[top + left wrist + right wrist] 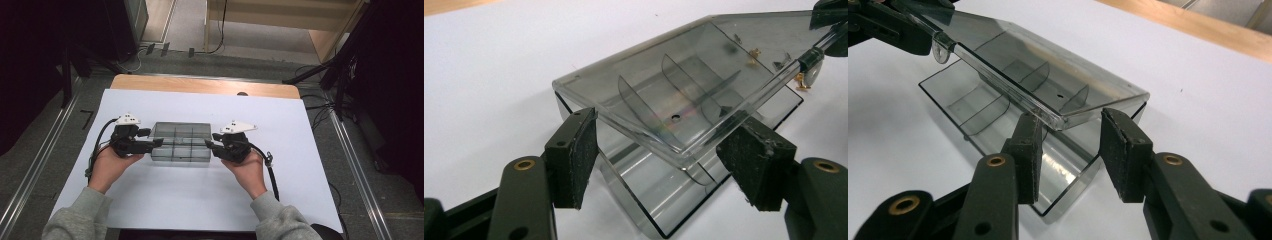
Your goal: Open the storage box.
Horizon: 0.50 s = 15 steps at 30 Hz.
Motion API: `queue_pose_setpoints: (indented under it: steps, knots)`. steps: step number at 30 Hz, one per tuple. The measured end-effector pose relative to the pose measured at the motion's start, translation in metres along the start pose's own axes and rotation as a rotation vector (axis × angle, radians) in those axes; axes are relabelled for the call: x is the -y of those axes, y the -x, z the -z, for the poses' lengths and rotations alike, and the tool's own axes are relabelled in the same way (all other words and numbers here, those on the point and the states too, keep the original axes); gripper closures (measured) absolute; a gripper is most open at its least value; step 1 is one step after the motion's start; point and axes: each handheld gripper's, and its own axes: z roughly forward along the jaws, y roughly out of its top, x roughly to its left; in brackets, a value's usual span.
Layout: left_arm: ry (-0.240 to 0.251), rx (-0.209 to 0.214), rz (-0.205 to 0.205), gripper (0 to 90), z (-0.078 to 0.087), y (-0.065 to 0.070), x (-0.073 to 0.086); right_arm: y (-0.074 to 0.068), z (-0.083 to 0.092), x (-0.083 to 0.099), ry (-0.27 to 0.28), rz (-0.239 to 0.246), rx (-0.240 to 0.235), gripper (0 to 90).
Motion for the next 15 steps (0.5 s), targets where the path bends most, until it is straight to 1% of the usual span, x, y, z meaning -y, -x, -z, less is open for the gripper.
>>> queue_pose_setpoints:
  steps: [4,7,9,13,15]
  knots:
    - [0.017,-0.004,-0.001,34.4,-0.001,-0.001,-0.005,0.001,0.0,-0.006,0.014,0.002,0.004,62.5]
    - [0.028,-0.004,0.01,34.9,-0.002,-0.002,-0.009,0.002,0.0,-0.008,0.021,-0.004,0.005,62.7]
    - [0.033,-0.015,0.001,36.0,-0.002,-0.002,-0.012,0.004,0.0,-0.012,0.031,-0.009,0.002,63.7]
    - [0.036,-0.023,0.012,37.7,-0.003,-0.004,-0.014,0.005,-0.002,-0.015,0.036,-0.004,0.007,64.1]
    - [0.037,-0.024,0.016,38.6,-0.003,-0.004,-0.015,0.005,-0.003,-0.017,0.037,0.001,0.018,64.1]
